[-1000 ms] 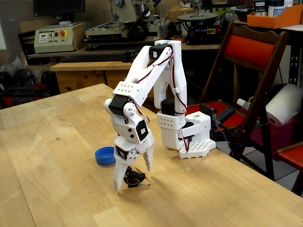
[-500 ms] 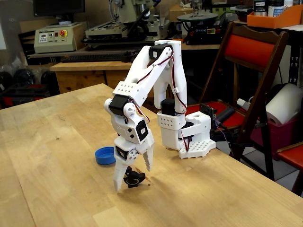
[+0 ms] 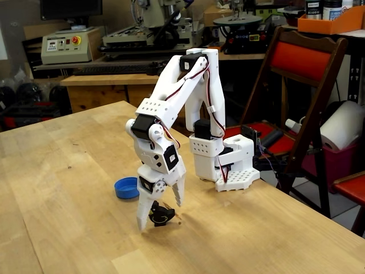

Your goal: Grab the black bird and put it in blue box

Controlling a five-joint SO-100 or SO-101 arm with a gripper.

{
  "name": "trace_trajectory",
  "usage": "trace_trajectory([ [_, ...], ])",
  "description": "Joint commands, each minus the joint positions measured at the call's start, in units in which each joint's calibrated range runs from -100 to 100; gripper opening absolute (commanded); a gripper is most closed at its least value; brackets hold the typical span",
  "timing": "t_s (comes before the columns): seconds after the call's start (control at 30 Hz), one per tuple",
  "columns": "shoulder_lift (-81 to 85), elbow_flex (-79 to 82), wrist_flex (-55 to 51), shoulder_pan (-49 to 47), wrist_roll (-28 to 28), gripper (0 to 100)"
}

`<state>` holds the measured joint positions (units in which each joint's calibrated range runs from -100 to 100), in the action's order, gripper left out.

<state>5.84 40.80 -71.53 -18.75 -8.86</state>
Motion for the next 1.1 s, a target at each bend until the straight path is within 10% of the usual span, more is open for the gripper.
trace_trajectory([
  [0.0,0.54,-1.06,-0.17,0.61,0.0,41],
  [0.73,0.54,-1.06,-0.09,0.61,0.15,41],
  [1.07,0.54,-1.06,-0.01,0.61,0.2,25],
])
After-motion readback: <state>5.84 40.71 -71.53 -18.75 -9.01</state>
